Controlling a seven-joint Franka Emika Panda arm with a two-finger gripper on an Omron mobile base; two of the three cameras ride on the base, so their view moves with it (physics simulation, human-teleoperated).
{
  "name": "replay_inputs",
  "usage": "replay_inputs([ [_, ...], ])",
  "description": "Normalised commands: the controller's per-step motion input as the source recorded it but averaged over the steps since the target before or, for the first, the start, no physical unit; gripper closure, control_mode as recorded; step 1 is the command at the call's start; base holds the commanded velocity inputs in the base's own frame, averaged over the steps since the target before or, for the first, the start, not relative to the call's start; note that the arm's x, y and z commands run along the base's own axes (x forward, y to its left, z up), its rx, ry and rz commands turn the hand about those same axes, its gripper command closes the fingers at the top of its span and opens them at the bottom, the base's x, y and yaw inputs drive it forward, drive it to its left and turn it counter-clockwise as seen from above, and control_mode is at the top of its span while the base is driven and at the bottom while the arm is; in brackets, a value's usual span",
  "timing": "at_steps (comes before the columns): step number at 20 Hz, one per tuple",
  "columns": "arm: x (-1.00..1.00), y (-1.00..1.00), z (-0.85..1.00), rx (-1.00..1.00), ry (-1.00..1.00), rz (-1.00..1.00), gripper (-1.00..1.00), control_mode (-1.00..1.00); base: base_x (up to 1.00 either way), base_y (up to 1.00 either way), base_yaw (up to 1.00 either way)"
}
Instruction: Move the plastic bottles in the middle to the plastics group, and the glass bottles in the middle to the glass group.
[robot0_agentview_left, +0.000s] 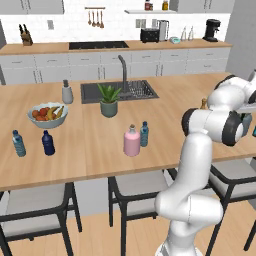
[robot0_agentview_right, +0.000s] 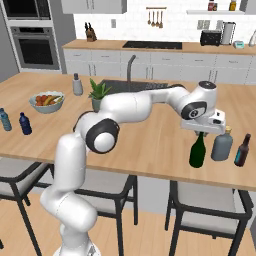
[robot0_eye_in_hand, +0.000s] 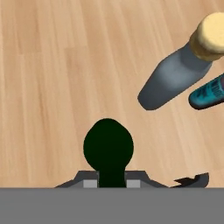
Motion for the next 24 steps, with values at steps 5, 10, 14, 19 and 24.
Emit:
replay_inputs([
  [5, 0.09, 0.02, -0.26, 0.0, -0.01, 0.0, 1.0, -1.0, 0.0, 0.0, 0.0],
  [10, 0.0, 0.2, -0.38, 0.0, 0.0, 0.0, 1.0, -1.0, 0.0, 0.0, 0.0],
  [14, 0.06, 0.11, -0.31, 0.0, 0.0, 0.0, 1.0, -1.0, 0.0, 0.0, 0.0],
  [19, 0.02, 0.0, -0.33, 0.0, 0.0, 0.0, -1.0, -1.0, 0.0, 0.0, 0.0],
  [24, 0.01, 0.0, -0.26, 0.0, 0.0, 0.0, -1.0, -1.0, 0.0, 0.0, 0.0],
])
